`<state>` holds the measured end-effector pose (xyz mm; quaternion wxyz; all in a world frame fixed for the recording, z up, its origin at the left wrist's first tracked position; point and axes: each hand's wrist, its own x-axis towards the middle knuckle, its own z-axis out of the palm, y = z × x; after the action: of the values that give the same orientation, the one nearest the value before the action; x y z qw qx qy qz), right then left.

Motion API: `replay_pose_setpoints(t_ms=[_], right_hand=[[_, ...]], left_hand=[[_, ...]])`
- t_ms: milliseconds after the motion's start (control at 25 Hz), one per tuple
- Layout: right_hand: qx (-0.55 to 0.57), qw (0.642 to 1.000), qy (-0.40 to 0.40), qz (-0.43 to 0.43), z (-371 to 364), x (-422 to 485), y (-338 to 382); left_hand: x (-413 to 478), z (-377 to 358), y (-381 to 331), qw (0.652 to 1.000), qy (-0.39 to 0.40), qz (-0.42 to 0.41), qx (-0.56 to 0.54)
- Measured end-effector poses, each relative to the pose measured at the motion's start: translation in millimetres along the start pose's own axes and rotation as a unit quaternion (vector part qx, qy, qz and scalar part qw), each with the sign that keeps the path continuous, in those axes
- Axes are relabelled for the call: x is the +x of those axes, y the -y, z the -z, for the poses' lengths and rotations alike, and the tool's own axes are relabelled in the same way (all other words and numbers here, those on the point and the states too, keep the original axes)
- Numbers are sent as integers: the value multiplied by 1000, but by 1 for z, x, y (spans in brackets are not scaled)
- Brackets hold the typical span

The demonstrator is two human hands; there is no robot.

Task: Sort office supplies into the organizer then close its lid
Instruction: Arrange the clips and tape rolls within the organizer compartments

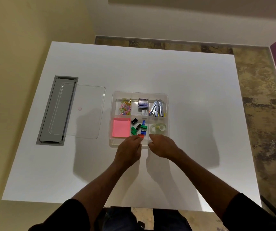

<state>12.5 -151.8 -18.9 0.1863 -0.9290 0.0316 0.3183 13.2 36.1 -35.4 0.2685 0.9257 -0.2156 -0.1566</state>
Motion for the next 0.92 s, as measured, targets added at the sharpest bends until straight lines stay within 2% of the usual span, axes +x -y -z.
replay_pose_setpoints(t_ms=[120,200,760,920], right_hand=[[-39,998,55,-1,-2,3,-6],[-45,997,66,-2,-2,6,-8],[13,999,42,5,7,24,-2],[42,999,14,8,7,18,-4]], left_hand=[[-1,0,2,1000,3,-2,1],[-2,-2,3,1000,10,-4,-1],[-6,-6,6,999,32,-1,22],[-5,-7,7,999,33,-3,24]])
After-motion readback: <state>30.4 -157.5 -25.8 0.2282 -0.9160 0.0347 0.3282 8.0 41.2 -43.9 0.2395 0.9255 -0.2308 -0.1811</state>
